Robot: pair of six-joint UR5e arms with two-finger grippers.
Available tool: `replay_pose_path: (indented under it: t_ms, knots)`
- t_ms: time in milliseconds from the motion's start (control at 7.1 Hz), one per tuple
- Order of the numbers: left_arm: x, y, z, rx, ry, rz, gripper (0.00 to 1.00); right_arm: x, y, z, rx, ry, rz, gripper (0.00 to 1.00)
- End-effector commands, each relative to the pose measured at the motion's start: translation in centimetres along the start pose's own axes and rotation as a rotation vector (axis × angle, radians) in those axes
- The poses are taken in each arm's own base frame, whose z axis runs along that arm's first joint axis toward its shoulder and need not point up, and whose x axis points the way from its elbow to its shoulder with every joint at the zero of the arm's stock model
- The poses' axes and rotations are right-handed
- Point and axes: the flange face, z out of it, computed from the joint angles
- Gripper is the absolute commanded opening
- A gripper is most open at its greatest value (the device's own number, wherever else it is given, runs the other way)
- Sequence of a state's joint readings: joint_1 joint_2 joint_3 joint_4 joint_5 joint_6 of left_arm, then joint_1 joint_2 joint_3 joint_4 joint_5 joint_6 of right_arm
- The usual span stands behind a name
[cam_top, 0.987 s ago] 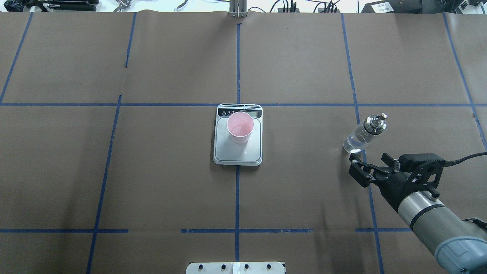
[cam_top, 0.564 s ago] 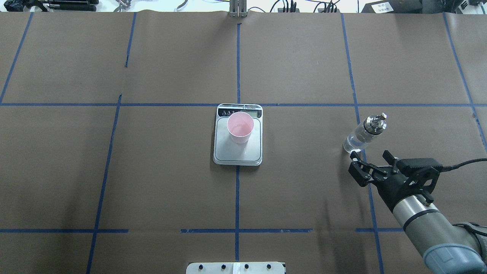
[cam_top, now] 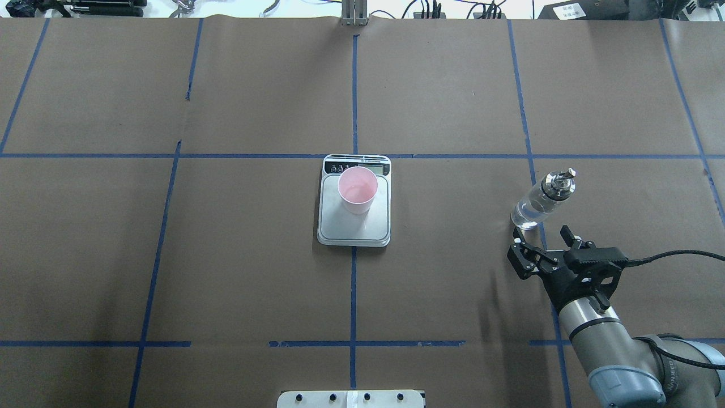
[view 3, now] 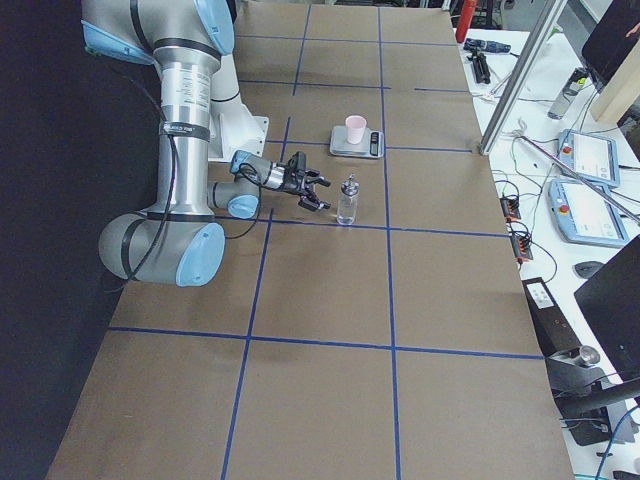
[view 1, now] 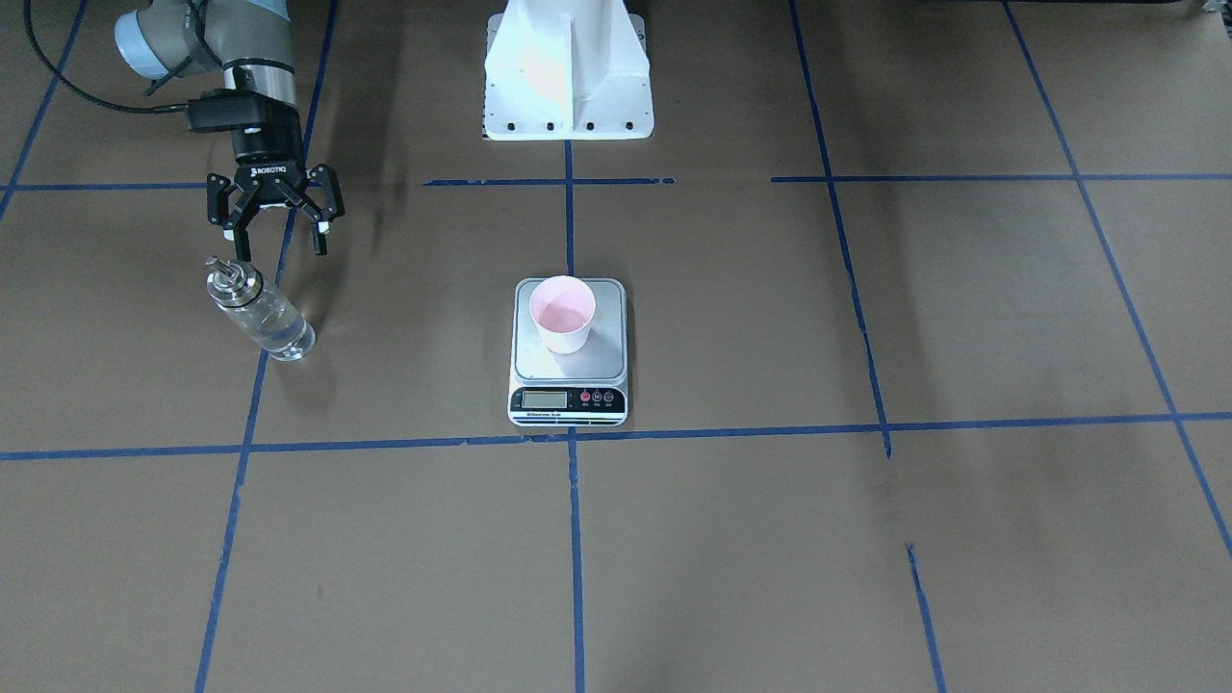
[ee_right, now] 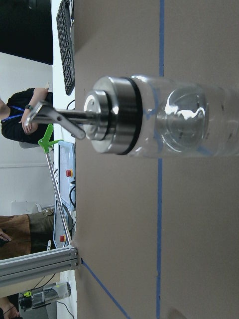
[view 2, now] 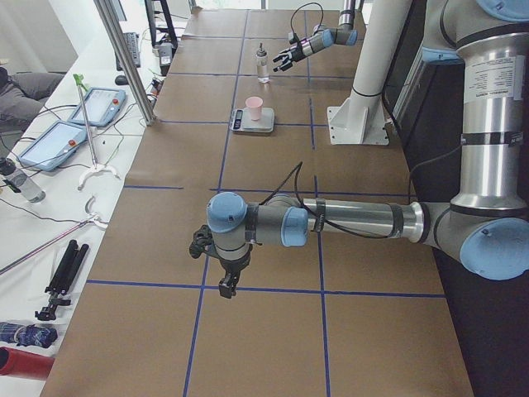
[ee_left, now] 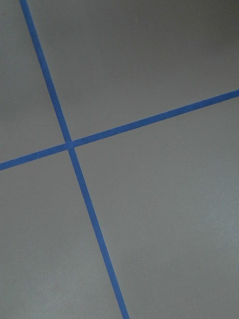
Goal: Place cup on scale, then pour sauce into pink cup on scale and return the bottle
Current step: 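Close the right gripper around the glass bottle's body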
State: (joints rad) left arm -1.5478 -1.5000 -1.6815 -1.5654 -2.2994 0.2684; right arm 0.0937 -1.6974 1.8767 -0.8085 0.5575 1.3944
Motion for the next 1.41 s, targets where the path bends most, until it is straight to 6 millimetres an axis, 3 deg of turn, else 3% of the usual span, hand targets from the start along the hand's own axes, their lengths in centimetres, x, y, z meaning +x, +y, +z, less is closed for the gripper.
replay_pose_path:
  t_ms: [0, 282, 564, 1268]
  knots:
    - [0.1, -0.1, -0.2, 0.003, -0.001, 0.003, 1.00, -1.4, 0.1, 0.4, 0.009, -0.006, 0.014, 1.00]
    - [0.2, -0.3, -0.3, 0.005, 0.000, 0.005, 1.00, -0.5, -0.5, 1.5, 0.030, 0.020, 0.011, 1.00]
    - [0.5, -0.4, -0.6, 0.009, -0.001, 0.008, 1.00, 1.0, 0.3, 2.8, 0.039, 0.053, -0.014, 1.00]
    - [0.6, -0.4, -0.6, 0.008, -0.002, 0.008, 1.00, 2.0, -2.4, 4.6, 0.089, 0.093, 0.012, 1.00]
